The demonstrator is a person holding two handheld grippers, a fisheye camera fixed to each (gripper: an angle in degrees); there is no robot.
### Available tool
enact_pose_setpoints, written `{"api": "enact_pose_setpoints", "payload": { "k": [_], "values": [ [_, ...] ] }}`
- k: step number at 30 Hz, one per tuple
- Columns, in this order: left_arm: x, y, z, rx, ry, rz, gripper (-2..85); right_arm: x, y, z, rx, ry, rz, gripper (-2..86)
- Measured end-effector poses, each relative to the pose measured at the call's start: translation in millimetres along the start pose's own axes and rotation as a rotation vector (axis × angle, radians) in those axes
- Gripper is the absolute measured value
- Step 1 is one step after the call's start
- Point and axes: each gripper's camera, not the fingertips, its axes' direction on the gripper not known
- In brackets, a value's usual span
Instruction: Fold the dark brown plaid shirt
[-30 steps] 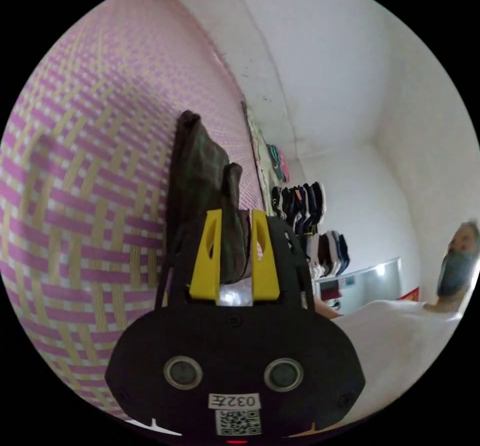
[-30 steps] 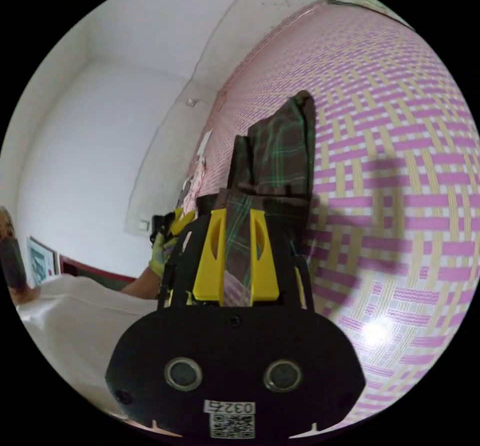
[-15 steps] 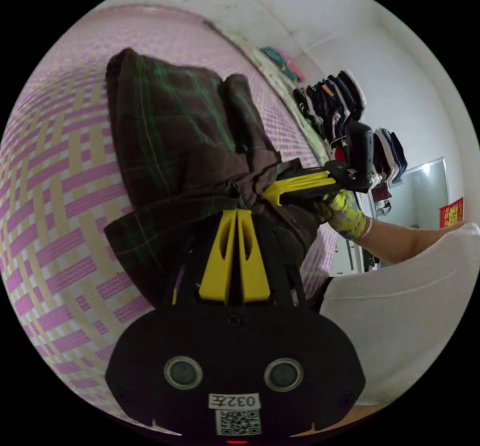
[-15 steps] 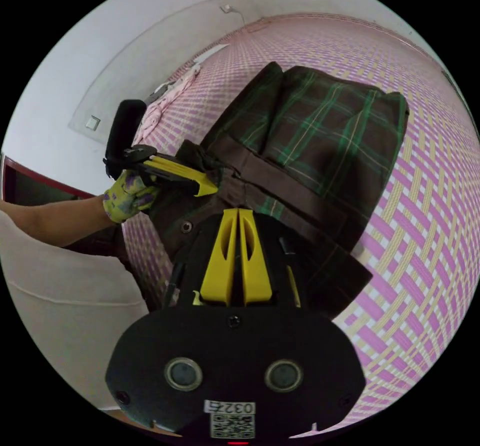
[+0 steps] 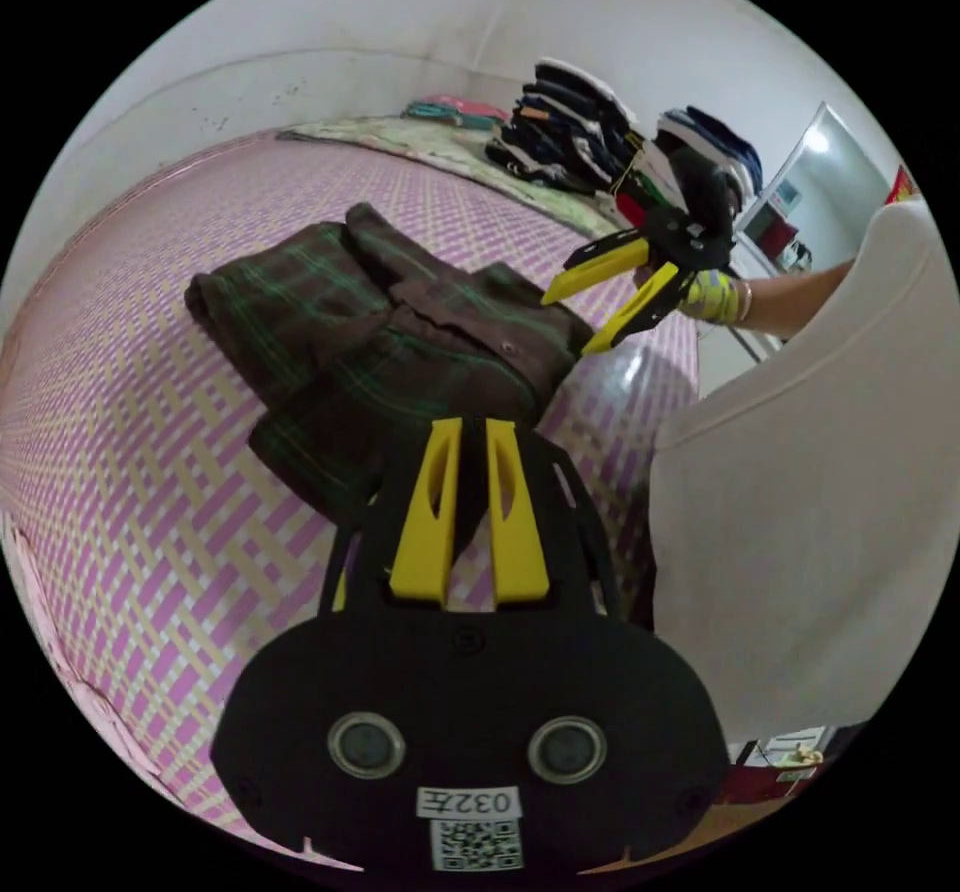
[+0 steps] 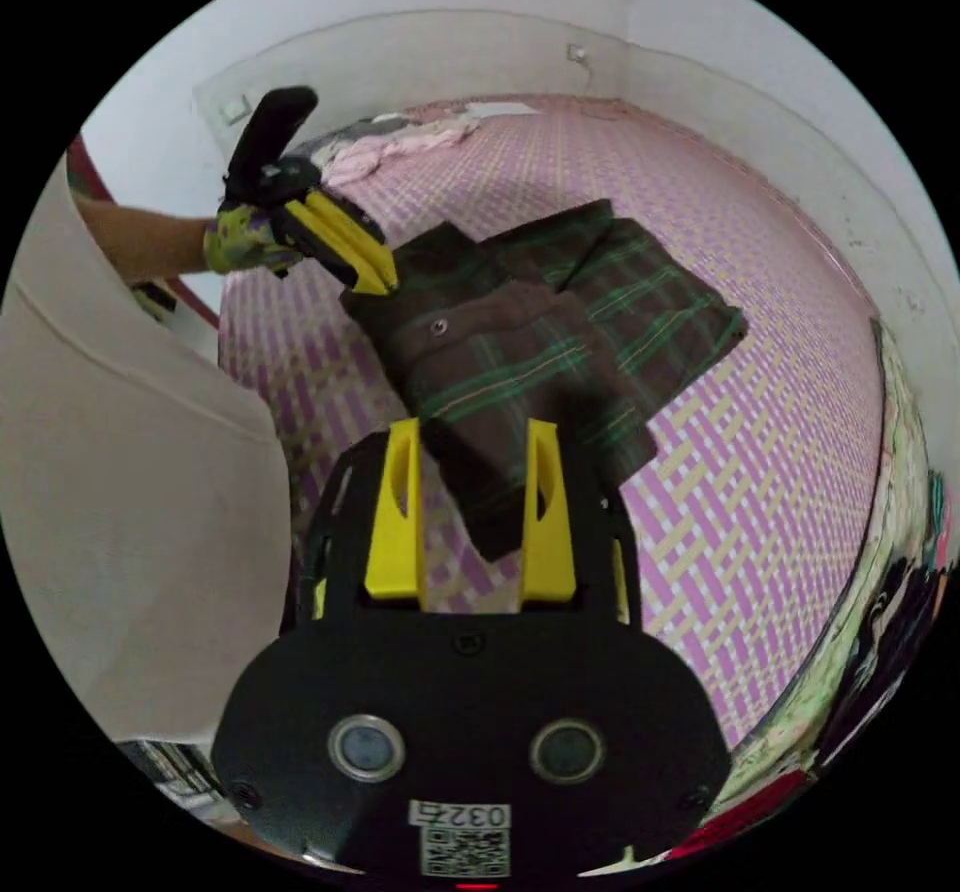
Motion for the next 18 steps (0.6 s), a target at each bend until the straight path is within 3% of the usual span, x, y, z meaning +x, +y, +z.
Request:
{"api": "enact_pose_setpoints", "payload": {
  "k": [5,11,18],
  "values": [
    [63,-20,20,-0.121,-0.149,0.061,10.2,-71,-9,34,-0.216,0.131,-0.207,17.0],
    [117,-50,39,-0.300,-0.256,0.178,22.8,-114,-22,53,-0.270,0.394,-0.347,16.5],
    [155,-73,76,-0.439,-0.373,0.279,18.7,-120,-41,73,-0.308,0.426,-0.359,16.5]
  ]
}}
